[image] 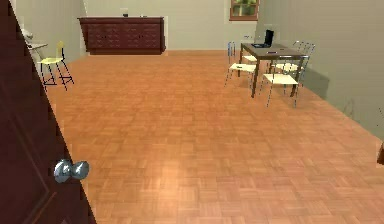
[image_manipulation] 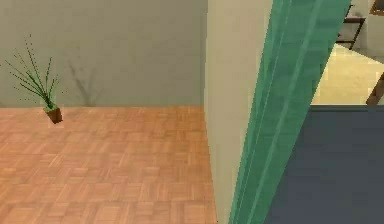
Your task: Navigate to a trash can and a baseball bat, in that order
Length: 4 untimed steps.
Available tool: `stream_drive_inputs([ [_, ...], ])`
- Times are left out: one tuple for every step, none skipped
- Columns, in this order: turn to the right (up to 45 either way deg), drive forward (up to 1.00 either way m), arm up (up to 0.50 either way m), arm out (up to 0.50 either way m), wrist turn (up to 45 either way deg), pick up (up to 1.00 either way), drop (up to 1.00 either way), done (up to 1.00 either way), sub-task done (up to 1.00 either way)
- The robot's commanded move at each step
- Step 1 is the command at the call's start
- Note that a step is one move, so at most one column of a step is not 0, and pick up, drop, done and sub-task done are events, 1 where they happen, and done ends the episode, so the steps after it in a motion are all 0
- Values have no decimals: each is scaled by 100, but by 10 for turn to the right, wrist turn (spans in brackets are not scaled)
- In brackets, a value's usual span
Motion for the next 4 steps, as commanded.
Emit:
stream_drive_inputs([
  [0,20,0,0,0,0,0,0,0],
  [-150,0,0,0,0,0,0,0,0],
  [0,80,0,0,0,0,0,0,0],
  [-450,0,0,0,0,0,0,0,0],
])
